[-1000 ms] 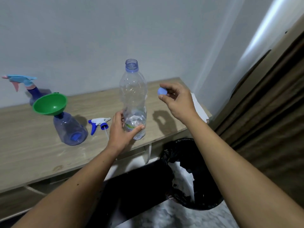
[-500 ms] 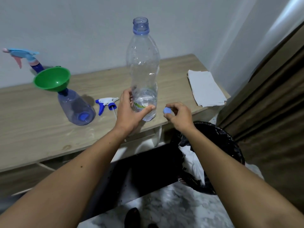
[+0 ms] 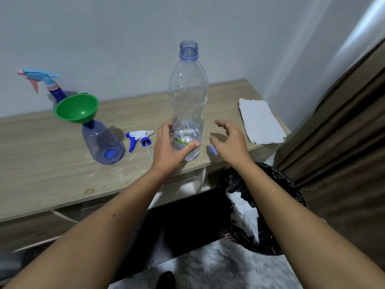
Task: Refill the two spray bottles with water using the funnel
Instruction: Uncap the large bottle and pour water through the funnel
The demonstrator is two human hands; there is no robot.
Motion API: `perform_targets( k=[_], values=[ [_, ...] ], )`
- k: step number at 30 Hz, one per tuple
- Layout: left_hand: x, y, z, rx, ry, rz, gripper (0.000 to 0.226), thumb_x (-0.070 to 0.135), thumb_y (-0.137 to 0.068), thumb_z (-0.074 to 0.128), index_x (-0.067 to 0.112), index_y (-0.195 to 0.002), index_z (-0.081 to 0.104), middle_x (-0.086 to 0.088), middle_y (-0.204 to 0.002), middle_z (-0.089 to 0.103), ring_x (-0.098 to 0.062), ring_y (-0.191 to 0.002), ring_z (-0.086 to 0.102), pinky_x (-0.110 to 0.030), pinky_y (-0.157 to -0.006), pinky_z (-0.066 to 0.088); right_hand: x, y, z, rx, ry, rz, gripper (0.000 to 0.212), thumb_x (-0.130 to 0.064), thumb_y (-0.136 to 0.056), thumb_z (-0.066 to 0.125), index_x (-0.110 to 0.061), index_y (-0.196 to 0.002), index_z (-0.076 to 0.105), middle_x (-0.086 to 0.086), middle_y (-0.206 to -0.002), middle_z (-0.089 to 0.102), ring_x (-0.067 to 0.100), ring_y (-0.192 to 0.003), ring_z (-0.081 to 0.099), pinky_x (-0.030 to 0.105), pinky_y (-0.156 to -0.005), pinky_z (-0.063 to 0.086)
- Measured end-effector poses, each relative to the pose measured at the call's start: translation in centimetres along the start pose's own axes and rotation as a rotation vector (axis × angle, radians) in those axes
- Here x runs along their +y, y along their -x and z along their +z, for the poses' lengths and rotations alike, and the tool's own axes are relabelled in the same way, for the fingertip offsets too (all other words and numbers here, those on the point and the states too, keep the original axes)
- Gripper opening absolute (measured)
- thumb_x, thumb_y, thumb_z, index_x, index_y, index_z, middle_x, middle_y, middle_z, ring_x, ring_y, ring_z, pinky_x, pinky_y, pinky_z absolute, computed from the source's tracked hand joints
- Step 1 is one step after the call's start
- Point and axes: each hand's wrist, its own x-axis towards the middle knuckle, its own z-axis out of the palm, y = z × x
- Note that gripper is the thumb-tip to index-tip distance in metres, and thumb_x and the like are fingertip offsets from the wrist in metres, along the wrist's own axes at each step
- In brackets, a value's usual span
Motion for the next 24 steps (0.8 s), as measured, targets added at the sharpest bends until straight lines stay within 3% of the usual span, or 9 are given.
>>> perform_targets(
  k=[4, 7, 9, 12, 15, 17, 20, 24],
  values=[
    [0.4, 0.1, -0.1, -0.005, 0.006, -0.008, 0.100, 0.042, -0.072, 0.099, 0.024, -0.153, 0.044, 0.004, -0.147, 0.054, -0.009, -0.132, 0.058, -0.036, -0.114, 0.051, -5.5, -0.1, -0.5, -0.062, -0.336, -0.135, 0.075, -0.025, -0.080, 0.072, -0.020, -0.150, 0.045, -0.001, -0.148, 0.054, 0.009, -0.140, 0.051, 0.024, -0.118, 0.039],
    [0.6, 0.2, -0.2, -0.010, 0.008, -0.020, 0.092, 0.044, -0.072, 0.098, 0.024, -0.146, 0.049, 0.004, -0.140, 0.059, -0.008, -0.127, 0.061, -0.038, -0.110, 0.054, -8.1, -0.3, 0.3, -0.110, -0.401, -0.194, 0.095, -0.031, -0.072, 0.089, -0.023, -0.151, 0.038, -0.003, -0.148, 0.054, 0.011, -0.139, 0.053, 0.037, -0.120, 0.043],
    [0.6, 0.2, -0.3, -0.019, 0.008, -0.017, 0.089, 0.052, -0.070, 0.093, 0.025, -0.143, 0.050, 0.005, -0.135, 0.062, -0.008, -0.125, 0.063, -0.042, -0.107, 0.055, -9.0, -0.3, 1.2, -0.096, -0.393, -0.170, 0.104, -0.037, -0.064, 0.097, -0.031, -0.149, 0.038, -0.008, -0.144, 0.058, 0.005, -0.133, 0.057, 0.038, -0.114, 0.050],
    [0.3, 0.5, -0.9, -0.046, -0.013, -0.027, 0.102, 0.058, -0.070, 0.089, 0.025, -0.154, 0.044, 0.006, -0.147, 0.060, -0.009, -0.136, 0.058, -0.042, -0.115, 0.050, -9.4, -0.4, 2.2, -0.042, -0.371, -0.151, 0.102, -0.033, -0.063, 0.099, -0.030, -0.147, 0.042, -0.010, -0.137, 0.064, 0.002, -0.128, 0.061, 0.040, -0.111, 0.053],
    [-0.2, 1.8, -2.5, -0.037, -0.033, -0.036, 0.117, 0.050, -0.075, 0.094, 0.023, -0.167, 0.027, 0.005, -0.165, 0.043, -0.006, -0.148, 0.045, -0.024, -0.120, 0.039, -9.7, -0.4, 2.8, -0.004, -0.353, -0.149, 0.089, -0.035, -0.066, 0.095, -0.031, -0.140, 0.045, -0.014, -0.128, 0.066, 0.001, -0.122, 0.064, 0.040, -0.109, 0.054],
    [-0.8, 2.8, -4.2, 0.053, -0.047, -0.012, 0.107, 0.042, -0.077, 0.096, 0.017, -0.162, 0.037, 0.005, -0.154, 0.052, -0.006, -0.138, 0.053, -0.016, -0.110, 0.044, -10.0, -0.2, 3.2, 0.009, -0.351, -0.157, 0.087, -0.042, -0.065, 0.092, -0.034, -0.137, 0.044, -0.013, -0.129, 0.066, 0.001, -0.123, 0.063, 0.035, -0.108, 0.053],
    [-1.7, 4.1, -7.5, 0.220, -0.085, 0.016, 0.083, 0.037, -0.078, 0.095, 0.015, -0.146, 0.053, 0.010, -0.128, 0.058, -0.004, -0.113, 0.063, -0.018, -0.092, 0.054, -10.4, -0.3, 3.6, 0.015, -0.372, -0.159, 0.086, -0.047, -0.062, 0.090, -0.036, -0.132, 0.043, -0.011, -0.128, 0.066, -0.005, -0.118, 0.063, 0.027, -0.105, 0.052],
    [-3.4, 6.0, -12.4, 0.426, -0.116, -0.072, 0.060, 0.038, -0.079, 0.095, 0.026, -0.125, 0.059, 0.006, -0.110, 0.062, -0.006, -0.086, 0.061, -0.023, -0.076, 0.054, -10.5, -0.5, 4.2, 0.033, -0.396, -0.160, 0.082, -0.046, -0.063, 0.091, -0.041, -0.128, 0.042, -0.007, -0.131, 0.067, 0.001, -0.121, 0.064, 0.040, -0.112, 0.052]
  ],
)
